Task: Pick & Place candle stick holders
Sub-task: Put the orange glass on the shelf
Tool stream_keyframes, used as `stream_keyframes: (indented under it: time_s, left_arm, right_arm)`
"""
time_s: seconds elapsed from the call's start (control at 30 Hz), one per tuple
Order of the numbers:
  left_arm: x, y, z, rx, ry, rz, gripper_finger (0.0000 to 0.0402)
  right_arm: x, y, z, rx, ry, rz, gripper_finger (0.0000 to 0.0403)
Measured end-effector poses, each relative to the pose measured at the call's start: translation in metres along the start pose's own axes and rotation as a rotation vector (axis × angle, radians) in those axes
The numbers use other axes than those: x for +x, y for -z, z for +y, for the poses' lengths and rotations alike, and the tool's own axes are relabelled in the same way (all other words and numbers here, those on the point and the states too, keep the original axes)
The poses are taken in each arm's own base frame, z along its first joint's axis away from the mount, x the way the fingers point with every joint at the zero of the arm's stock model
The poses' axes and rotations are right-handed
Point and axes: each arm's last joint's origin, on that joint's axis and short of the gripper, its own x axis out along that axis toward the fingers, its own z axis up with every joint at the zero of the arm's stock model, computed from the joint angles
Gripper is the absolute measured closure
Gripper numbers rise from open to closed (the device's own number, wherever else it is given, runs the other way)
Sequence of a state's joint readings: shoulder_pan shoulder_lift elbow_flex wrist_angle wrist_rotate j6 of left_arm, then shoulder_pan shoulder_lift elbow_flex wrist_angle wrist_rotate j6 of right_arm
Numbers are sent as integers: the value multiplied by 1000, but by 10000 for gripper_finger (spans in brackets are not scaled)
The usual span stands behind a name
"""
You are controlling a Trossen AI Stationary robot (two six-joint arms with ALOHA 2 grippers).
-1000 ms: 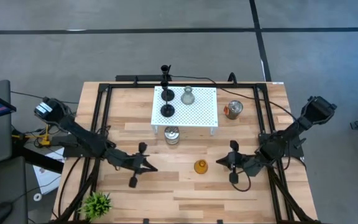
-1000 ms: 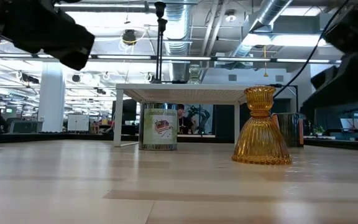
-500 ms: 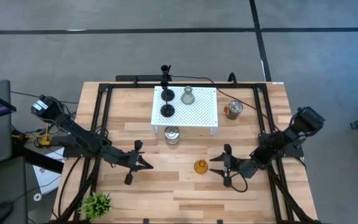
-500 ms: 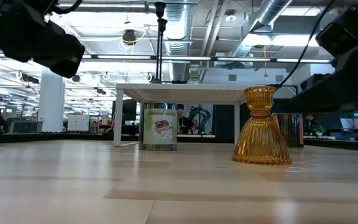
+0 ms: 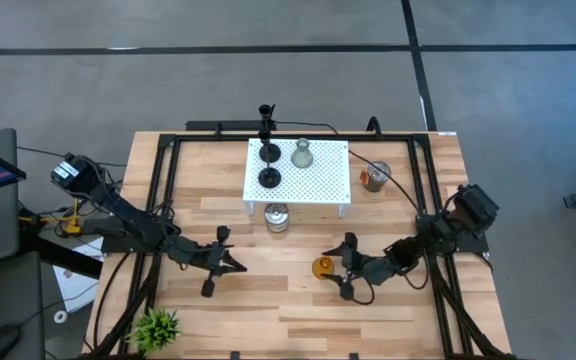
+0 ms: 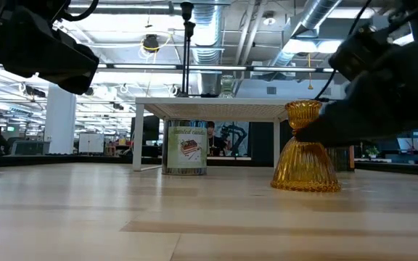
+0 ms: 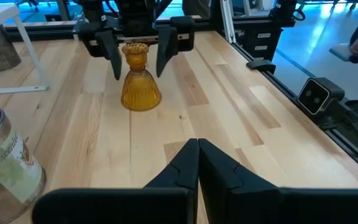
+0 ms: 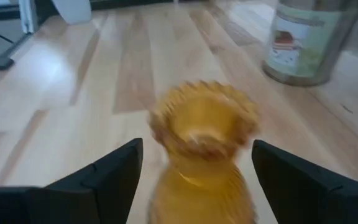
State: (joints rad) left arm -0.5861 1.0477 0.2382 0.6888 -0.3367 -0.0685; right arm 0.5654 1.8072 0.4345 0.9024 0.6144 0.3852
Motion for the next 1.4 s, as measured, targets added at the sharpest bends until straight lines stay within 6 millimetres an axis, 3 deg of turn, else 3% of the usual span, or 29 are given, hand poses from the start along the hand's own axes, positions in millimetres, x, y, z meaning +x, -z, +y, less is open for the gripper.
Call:
stream_keyframes:
  time_s: [0.23,0.43,0.87,1.17,1.4]
  left_arm:
    - [0,0,0,0,0,0,394]
    - [0,0,0,0,0,0,394]
    - [0,0,0,-1,0,0,394]
    - [0,0,0,-27,0,0,394]
    - [0,0,0,-27,0,0,394]
  right_arm:
    - [6,-4,5,8,-21,-4,115]
    - [6,-5,5,9,-21,-4,140]
    - [6,-6,5,13,-12,-15,288]
    - [9,-7,1,27,6,-15,263]
    - [9,-7,1,27,9,-16,287]
